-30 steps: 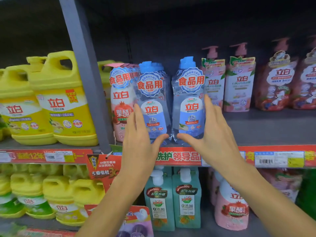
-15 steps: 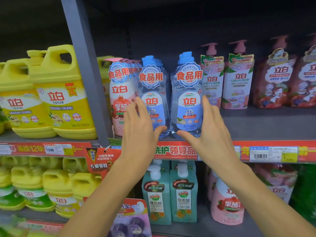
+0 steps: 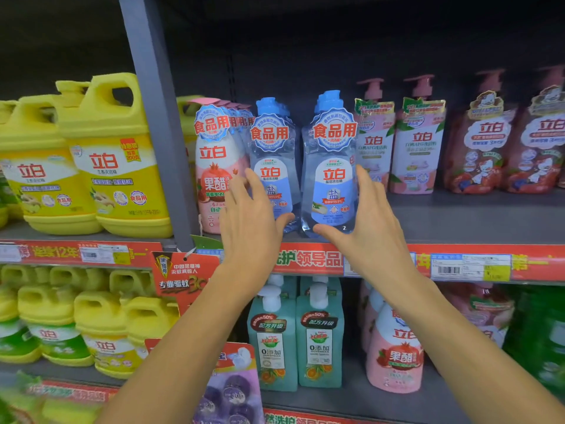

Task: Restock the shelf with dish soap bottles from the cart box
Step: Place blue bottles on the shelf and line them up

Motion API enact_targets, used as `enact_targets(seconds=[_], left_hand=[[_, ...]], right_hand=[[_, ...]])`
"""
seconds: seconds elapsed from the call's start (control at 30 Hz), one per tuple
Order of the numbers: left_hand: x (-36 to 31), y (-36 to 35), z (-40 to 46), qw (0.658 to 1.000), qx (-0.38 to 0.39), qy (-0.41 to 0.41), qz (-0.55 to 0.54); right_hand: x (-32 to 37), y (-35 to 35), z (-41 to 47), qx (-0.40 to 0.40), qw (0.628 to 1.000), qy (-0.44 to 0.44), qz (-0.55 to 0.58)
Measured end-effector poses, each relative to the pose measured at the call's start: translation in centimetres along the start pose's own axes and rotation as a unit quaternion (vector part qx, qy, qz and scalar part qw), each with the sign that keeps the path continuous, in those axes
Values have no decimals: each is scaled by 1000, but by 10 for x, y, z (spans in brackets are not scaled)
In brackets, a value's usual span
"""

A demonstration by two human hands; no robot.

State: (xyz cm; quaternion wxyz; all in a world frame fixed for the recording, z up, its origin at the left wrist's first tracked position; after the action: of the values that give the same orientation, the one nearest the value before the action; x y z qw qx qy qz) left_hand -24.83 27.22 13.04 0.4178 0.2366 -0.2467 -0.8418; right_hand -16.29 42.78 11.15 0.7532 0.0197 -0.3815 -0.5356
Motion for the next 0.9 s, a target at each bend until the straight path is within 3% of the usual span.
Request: enact_targets(seconds=[0.57, 0.7, 0.9], left_hand=[[2, -12, 0, 1000, 23, 19, -9], [12, -17, -23, 998, -26, -34, -54], [20, -28, -53, 992, -3, -120, 38]], right_hand=[[-1, 3, 0, 1, 1000, 1, 15], [1, 3, -1, 3, 1000, -2, 15], [2, 3, -1, -18, 1000, -8, 2]])
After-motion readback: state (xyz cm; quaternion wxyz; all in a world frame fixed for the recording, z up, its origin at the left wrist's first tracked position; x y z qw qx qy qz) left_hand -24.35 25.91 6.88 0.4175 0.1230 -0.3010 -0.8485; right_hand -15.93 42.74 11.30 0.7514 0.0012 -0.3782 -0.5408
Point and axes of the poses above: each hand's wrist, its own z-axis towards the middle knuckle, its own y-axis out of the back of the hand, x = y × z, the point moved 4 cm from there along z, towards the middle knuckle, and after that the axes turned 2 degrees about -y, right-handed, at the moved point
